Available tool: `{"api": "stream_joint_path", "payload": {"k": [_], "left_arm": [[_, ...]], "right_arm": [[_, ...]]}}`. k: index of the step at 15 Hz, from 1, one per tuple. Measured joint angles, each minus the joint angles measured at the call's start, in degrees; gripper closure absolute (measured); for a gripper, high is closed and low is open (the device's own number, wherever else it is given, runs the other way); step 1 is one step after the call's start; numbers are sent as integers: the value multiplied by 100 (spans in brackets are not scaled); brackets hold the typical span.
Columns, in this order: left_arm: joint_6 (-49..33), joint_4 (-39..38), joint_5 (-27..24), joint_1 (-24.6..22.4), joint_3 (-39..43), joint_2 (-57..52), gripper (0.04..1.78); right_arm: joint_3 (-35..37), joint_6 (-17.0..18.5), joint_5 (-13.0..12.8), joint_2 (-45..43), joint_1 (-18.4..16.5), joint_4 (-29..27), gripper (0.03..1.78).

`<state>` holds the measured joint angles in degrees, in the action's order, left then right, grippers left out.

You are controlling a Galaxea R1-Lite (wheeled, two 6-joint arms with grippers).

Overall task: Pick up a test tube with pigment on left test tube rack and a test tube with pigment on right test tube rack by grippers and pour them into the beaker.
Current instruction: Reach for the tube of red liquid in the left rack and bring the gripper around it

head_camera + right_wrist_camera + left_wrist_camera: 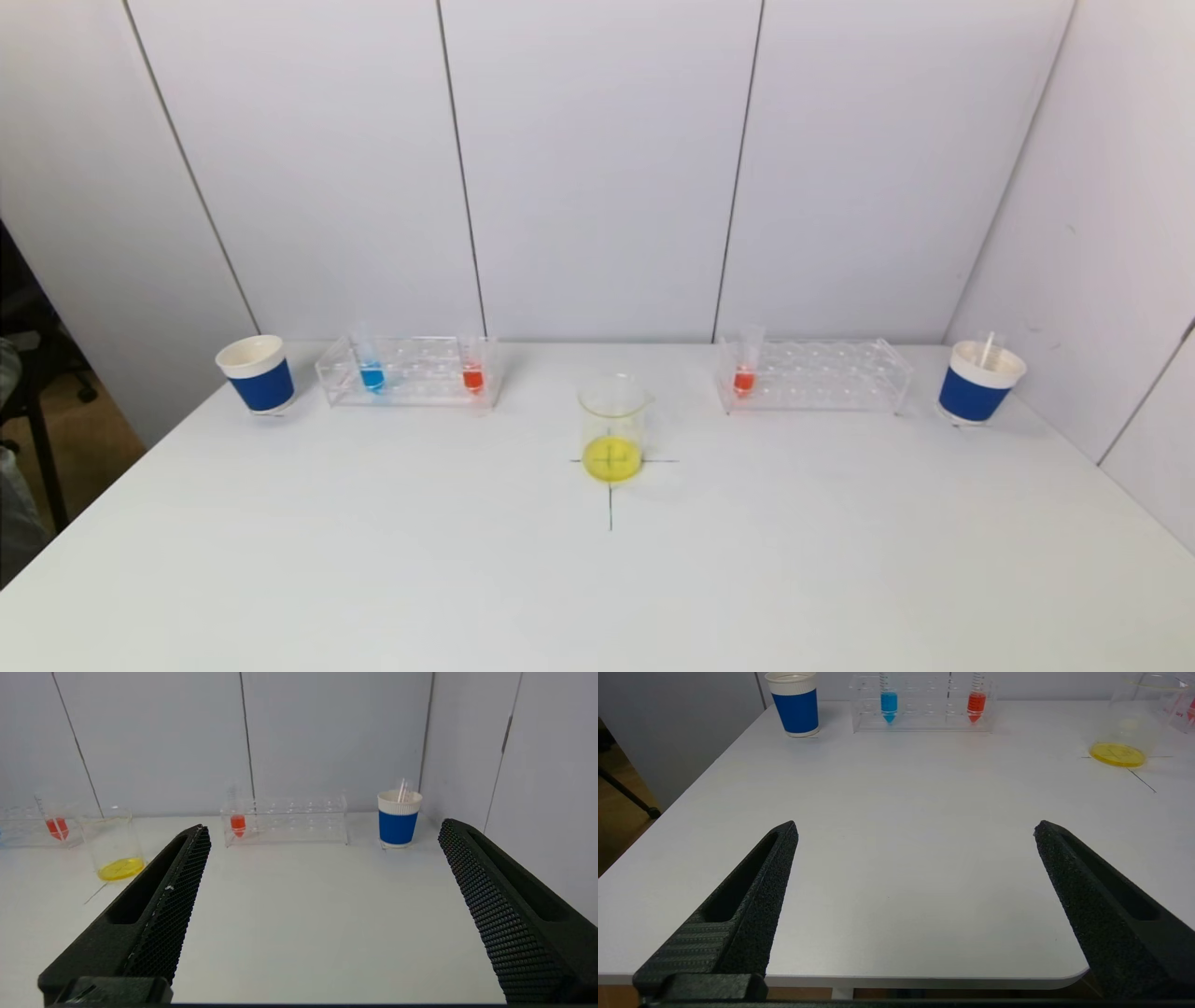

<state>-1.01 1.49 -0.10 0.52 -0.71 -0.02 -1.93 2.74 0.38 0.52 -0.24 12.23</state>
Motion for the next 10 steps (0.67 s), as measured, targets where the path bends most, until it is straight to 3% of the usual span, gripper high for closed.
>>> {"api": "stream_joint_path", "payload": {"k": [2,10], "left_arm": [[-4,0,2,0,0,0,5],[-2,-1,2,0,0,0,5]], "right_arm": [[141,-310,2,-43,0,334,4],[193,-338,-119,-66,-2,-1133,4]]}}
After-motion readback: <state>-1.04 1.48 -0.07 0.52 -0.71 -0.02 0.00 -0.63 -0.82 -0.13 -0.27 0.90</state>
